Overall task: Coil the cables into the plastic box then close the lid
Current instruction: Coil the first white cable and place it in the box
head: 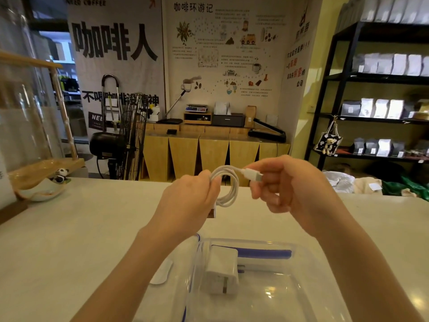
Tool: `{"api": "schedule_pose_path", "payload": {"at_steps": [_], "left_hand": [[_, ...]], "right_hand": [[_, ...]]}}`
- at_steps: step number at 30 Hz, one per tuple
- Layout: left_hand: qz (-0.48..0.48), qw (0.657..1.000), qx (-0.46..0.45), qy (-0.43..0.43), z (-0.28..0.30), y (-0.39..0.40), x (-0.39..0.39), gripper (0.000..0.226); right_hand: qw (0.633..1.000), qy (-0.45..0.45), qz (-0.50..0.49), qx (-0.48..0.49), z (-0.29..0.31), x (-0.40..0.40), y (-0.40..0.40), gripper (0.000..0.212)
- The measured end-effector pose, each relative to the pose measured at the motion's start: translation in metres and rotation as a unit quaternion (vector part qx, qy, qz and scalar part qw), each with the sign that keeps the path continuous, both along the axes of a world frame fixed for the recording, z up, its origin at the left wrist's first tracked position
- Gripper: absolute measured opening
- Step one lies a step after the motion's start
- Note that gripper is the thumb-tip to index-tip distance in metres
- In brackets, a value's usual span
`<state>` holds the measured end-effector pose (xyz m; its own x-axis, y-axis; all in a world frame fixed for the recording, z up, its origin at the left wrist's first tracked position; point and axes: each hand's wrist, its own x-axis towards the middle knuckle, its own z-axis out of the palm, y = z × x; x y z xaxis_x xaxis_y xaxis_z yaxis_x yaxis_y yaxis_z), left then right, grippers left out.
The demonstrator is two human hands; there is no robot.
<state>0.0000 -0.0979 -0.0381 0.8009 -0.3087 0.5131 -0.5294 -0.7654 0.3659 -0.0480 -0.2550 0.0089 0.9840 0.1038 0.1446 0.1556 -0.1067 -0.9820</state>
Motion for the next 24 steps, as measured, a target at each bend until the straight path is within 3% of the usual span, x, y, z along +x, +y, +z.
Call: {"api": "schedule_pose_path", "payload": {"at_steps": [3,7,15,19,24], "left_hand": [[0.044,0.993,0.106,-0.030,0.000,-0.003,-0.002,0.027],[0.056,0.987,0.139,-0.061,0.001,-0.005,-0.005,0.025],[-0.070,0.995,-0.005,0.063,0.007,0.001,-0.008,0.042],[-0.105,0.980,-0.072,0.153,0.007,0.001,-0.005,0.036],[-0.137,0.956,-0.177,0.191,0.009,0.002,-0.006,0.034]], "right_hand": [[0.987,0.066,0.145,0.009,-0.007,-0.002,-0.005,0.039],[0.976,0.056,0.208,-0.015,-0.008,-0.002,-0.006,0.019],[0.982,-0.126,0.056,-0.128,-0.016,0.000,0.007,0.015],[0.953,-0.203,-0.036,-0.223,-0.026,0.006,0.015,0.016],[0.918,-0.240,-0.113,-0.296,-0.030,0.012,0.013,0.014]]}}
